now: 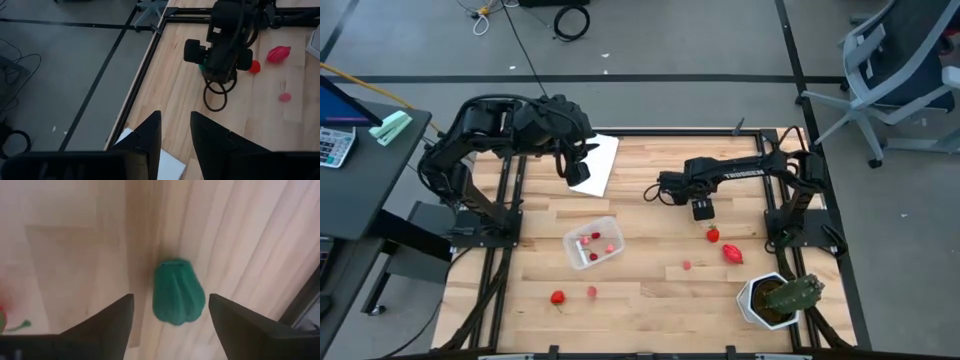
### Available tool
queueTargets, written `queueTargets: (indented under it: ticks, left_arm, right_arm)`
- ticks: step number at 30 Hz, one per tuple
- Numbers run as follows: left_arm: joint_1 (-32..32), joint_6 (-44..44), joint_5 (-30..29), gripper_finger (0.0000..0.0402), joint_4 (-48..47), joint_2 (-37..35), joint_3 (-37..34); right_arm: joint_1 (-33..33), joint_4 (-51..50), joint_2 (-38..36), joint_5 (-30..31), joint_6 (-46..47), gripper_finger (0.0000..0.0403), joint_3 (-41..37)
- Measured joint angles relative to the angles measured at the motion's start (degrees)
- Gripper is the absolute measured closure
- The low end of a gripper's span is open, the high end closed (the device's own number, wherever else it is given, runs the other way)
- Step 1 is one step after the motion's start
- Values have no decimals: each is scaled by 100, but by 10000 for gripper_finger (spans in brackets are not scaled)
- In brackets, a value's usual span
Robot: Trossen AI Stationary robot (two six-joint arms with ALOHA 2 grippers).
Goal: Pick and placing Produce into tupperware
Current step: Put the green bell pepper into the transparent bin
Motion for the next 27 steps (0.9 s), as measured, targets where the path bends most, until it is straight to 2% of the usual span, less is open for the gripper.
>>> queueTargets:
  ticks: [4,8,21,27]
  left_arm:
    - [0,0,0,291,-48,-2,0]
    - [0,0,0,291,-85,-2,0]
    - [0,-2,0,290,-83,-2,0]
    - [0,-2,0,291,-81,-2,0]
  right_arm:
    - [-141,36,0,-20,-80,128,0]
    - [-268,93,0,-306,-90,127,-33]
    - [-373,985,-14,-231,-248,123,-1153]
    - [-397,984,-20,-198,-124,123,-1221]
